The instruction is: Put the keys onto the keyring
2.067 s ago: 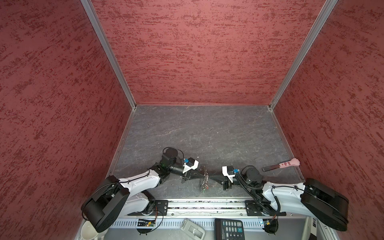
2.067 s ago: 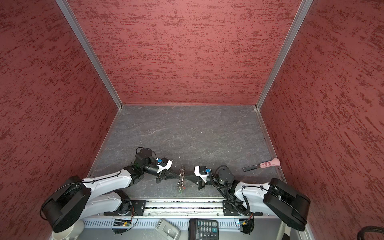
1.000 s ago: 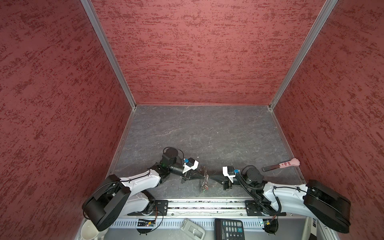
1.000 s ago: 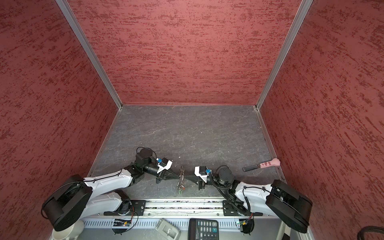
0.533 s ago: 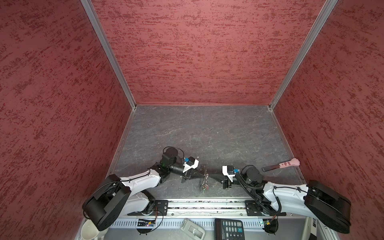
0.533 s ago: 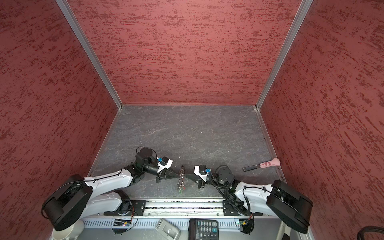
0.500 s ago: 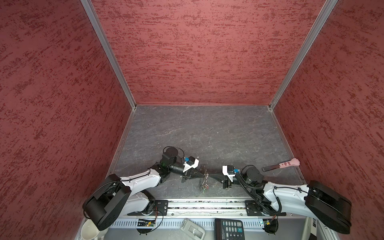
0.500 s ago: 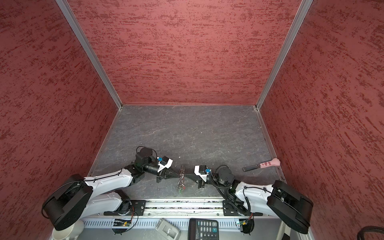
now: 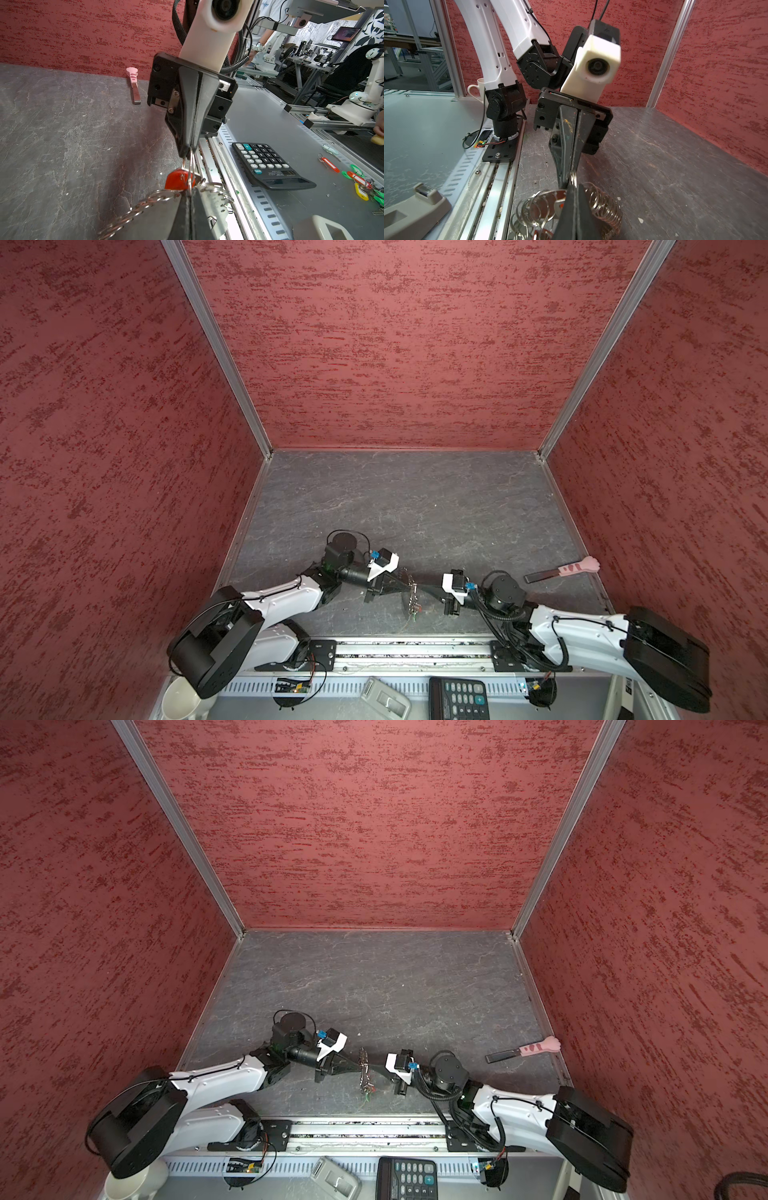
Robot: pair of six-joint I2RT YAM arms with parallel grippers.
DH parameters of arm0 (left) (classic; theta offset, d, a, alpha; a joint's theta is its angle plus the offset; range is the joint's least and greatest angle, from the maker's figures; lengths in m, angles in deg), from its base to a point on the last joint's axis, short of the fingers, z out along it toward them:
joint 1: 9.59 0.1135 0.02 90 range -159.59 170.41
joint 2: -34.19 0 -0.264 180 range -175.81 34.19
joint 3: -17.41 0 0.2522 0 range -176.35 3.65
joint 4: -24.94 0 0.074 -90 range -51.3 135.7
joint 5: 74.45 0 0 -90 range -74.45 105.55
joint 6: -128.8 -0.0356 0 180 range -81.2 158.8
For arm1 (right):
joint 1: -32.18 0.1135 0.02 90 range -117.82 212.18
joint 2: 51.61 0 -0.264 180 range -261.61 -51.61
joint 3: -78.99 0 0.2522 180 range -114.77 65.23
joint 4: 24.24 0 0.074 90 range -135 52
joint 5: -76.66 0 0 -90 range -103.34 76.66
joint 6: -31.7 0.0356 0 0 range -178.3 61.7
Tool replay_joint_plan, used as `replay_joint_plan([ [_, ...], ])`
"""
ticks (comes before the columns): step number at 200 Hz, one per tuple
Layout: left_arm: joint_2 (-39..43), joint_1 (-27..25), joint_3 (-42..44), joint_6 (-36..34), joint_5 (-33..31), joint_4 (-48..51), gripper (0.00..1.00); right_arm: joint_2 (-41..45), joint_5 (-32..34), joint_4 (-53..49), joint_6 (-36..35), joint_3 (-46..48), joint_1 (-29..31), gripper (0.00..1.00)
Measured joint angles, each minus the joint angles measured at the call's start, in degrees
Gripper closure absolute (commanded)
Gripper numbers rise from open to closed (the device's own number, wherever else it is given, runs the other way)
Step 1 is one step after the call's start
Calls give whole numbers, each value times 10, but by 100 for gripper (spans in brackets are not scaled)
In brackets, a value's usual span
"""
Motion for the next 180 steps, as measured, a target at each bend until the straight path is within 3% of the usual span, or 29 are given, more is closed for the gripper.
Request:
replay_joint_plan([
  [180,-2,14,0,0,-42,5,100,45,165,-172,-175,-43,67,100],
])
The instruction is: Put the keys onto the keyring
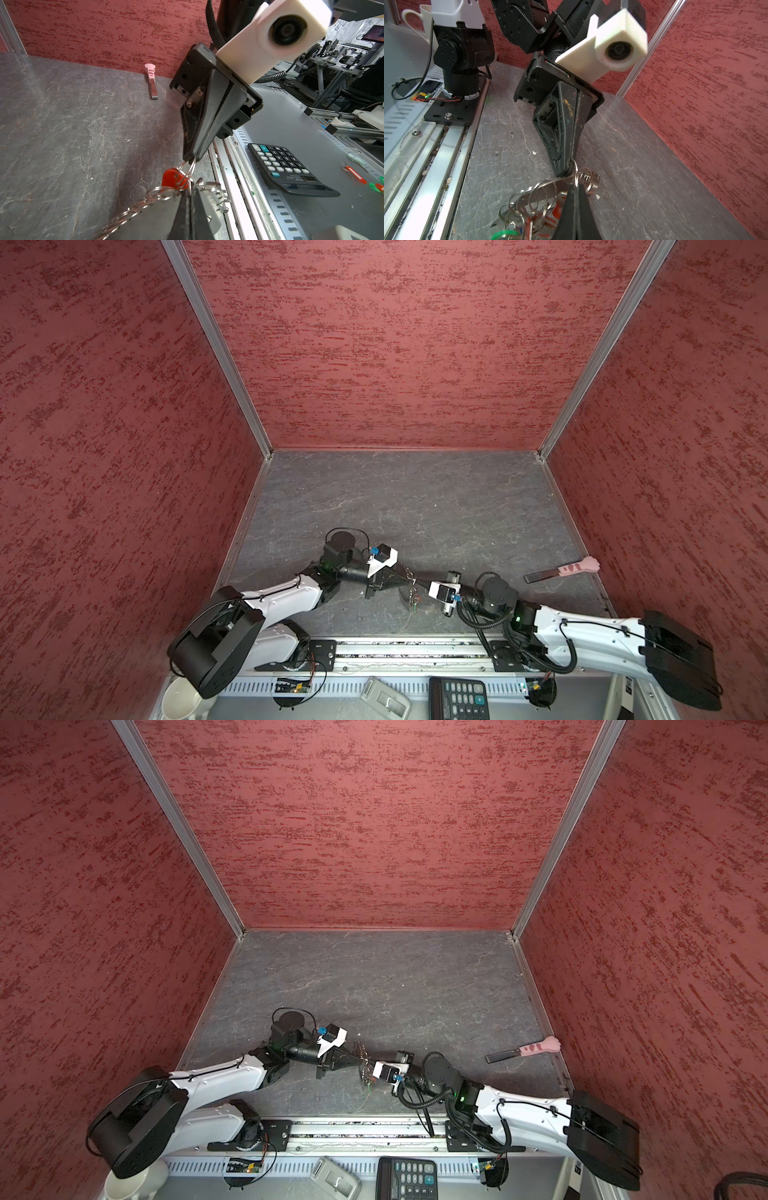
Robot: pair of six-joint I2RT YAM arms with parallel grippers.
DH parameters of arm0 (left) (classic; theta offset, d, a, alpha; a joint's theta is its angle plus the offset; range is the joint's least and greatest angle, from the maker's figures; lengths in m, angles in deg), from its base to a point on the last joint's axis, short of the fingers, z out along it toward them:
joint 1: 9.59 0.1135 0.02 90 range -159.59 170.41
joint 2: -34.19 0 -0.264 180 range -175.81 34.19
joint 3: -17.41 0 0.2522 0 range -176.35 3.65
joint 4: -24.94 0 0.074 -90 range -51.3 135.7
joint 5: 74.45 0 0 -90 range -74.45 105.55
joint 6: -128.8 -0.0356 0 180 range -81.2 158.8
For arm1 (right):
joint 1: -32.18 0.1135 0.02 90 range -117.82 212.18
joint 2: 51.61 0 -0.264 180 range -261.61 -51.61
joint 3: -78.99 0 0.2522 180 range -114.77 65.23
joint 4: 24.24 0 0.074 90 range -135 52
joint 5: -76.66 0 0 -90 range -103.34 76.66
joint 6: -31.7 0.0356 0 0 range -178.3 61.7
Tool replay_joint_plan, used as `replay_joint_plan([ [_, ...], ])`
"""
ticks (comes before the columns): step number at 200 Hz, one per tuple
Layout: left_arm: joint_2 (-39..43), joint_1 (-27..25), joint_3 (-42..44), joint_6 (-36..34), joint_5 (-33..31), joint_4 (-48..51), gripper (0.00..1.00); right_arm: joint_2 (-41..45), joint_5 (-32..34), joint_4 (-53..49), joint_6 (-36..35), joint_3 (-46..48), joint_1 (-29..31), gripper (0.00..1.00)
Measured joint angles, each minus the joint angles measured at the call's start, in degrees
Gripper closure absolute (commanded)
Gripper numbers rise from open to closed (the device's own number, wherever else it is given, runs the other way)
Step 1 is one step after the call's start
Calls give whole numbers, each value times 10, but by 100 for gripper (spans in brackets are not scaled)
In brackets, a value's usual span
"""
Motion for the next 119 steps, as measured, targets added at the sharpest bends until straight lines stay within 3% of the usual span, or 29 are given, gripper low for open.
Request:
replay_joint_plan([
  [29,0,2,0,0,-7,1,100,-1,20,-24,-15,-9,10,100],
  [76,0,2,-1,-5,-23,18,100,-1,25,-78,-8,-32,11,92],
  [119,-1,-6,-12,-23,-42,38,100,10,7,-148,28,-57,12,75],
])
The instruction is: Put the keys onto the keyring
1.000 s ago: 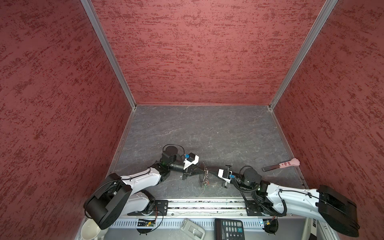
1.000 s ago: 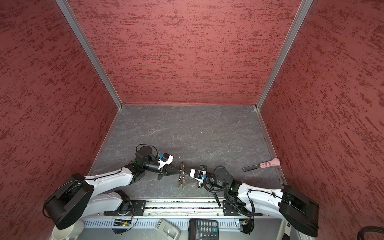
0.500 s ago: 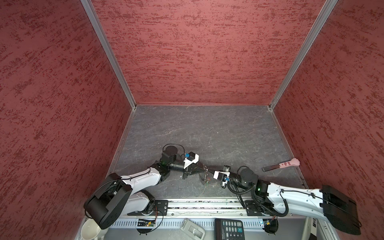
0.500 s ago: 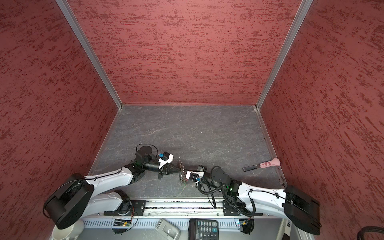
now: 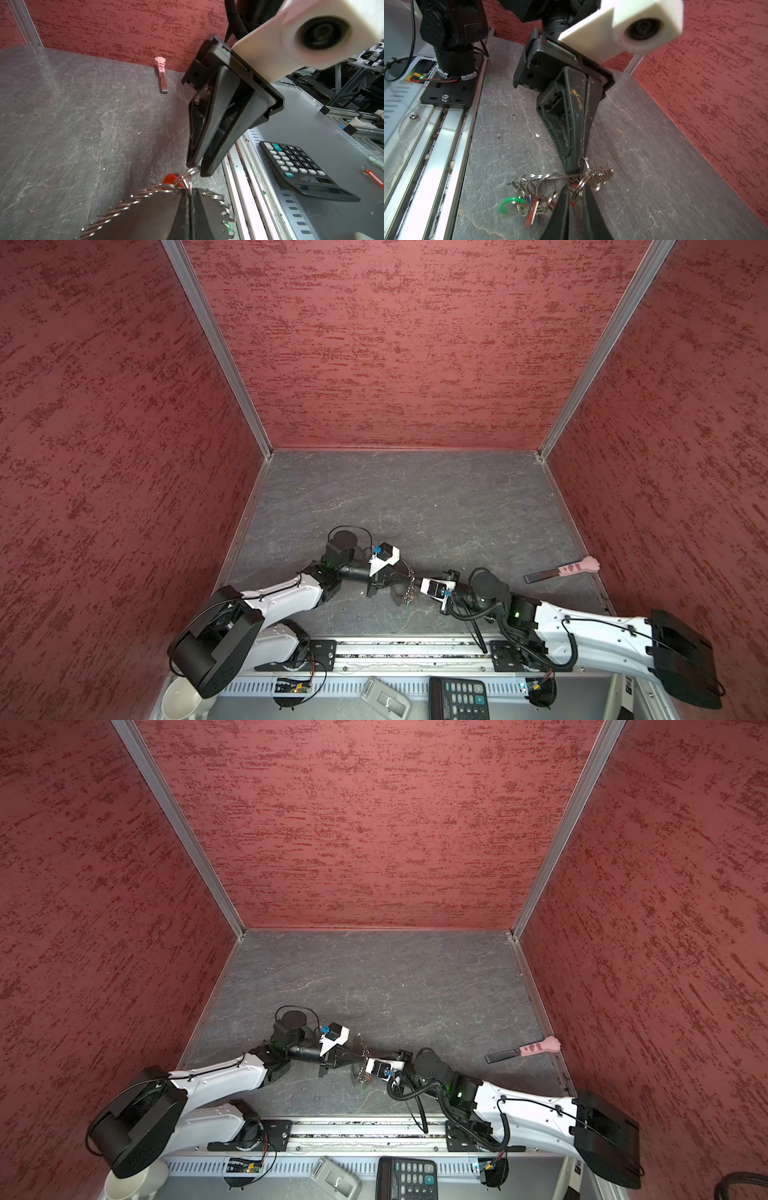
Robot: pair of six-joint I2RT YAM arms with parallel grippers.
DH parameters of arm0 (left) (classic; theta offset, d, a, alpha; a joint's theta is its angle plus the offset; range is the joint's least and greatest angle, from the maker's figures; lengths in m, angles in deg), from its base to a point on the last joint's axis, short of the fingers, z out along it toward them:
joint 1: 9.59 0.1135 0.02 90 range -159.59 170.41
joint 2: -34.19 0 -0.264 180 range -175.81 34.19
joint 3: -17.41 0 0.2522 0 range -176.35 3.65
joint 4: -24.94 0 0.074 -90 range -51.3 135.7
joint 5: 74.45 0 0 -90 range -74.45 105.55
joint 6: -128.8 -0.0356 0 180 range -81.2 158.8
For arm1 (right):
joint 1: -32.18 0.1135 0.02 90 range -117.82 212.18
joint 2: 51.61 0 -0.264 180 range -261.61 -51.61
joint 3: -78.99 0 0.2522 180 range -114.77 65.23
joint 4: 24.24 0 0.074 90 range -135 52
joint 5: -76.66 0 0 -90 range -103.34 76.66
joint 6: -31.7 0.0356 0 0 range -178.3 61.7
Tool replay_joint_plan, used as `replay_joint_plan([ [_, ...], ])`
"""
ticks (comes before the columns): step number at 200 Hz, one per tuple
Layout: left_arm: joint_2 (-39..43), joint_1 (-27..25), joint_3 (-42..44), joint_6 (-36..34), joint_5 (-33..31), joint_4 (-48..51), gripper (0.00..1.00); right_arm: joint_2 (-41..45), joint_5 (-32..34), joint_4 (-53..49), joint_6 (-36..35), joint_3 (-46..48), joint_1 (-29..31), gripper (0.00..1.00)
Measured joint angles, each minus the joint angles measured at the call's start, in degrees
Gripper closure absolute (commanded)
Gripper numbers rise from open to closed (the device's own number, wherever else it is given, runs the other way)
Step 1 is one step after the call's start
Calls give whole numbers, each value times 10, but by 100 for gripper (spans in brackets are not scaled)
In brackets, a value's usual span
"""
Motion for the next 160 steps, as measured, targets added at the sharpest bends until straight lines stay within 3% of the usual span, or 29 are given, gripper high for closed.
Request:
replay_joint_plan([
  [34,0,-5,0,-15,-7,1,100,60,-7,-54,30,-2,1,65],
  [59,1,-11,0,-32,-7,2,100,90,0,-70,48,-2,1,65],
  [160,12,-24,9,-77,17,4,100,50,18,-86,51,-6,-3,64],
])
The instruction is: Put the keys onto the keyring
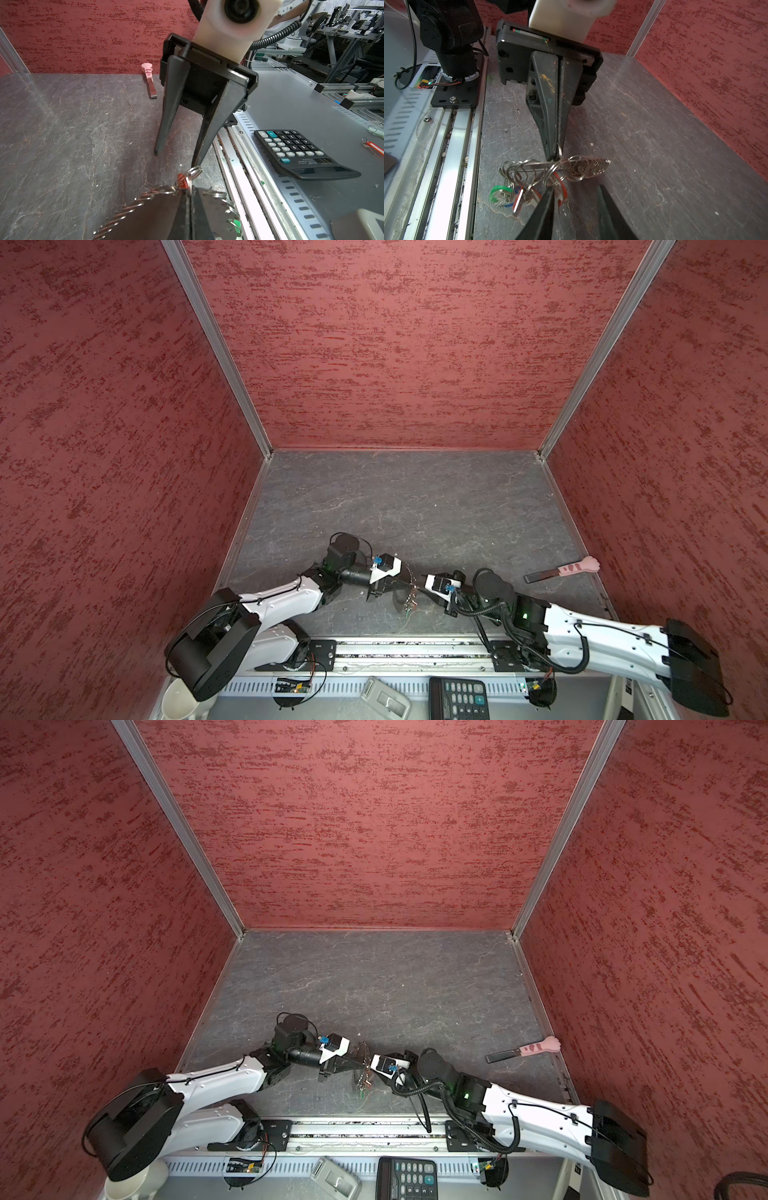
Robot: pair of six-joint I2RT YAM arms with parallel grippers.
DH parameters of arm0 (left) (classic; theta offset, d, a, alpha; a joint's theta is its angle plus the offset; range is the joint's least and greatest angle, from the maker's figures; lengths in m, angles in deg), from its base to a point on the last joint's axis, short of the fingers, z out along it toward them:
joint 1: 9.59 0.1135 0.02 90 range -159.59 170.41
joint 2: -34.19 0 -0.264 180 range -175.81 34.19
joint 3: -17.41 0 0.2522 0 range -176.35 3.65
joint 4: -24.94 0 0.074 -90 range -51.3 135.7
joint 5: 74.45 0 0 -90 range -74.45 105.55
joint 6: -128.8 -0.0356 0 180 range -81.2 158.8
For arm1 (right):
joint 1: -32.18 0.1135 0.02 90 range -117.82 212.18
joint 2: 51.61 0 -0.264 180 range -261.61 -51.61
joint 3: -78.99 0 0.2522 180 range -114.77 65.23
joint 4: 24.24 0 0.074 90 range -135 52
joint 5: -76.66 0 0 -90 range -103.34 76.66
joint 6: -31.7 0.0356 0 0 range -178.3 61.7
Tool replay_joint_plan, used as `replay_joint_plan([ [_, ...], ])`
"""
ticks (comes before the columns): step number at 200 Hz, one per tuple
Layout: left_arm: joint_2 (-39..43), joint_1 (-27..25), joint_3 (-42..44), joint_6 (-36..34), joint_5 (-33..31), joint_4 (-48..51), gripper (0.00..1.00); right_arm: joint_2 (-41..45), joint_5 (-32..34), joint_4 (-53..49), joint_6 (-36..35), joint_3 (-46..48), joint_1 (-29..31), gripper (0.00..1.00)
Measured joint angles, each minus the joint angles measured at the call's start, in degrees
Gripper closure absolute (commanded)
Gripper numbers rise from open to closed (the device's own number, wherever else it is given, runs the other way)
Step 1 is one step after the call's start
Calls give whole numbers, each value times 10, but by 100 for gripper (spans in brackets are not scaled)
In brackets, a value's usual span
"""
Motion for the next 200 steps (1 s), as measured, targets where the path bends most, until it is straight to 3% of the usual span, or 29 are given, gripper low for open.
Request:
replay_joint_plan([
  [91,-3,-5,0,-8,13,22,100,-50,-46,32,0,-14,-2,63],
  [200,-6,-7,0,-16,6,32,100,-51,-81,10,4,-18,-2,74],
])
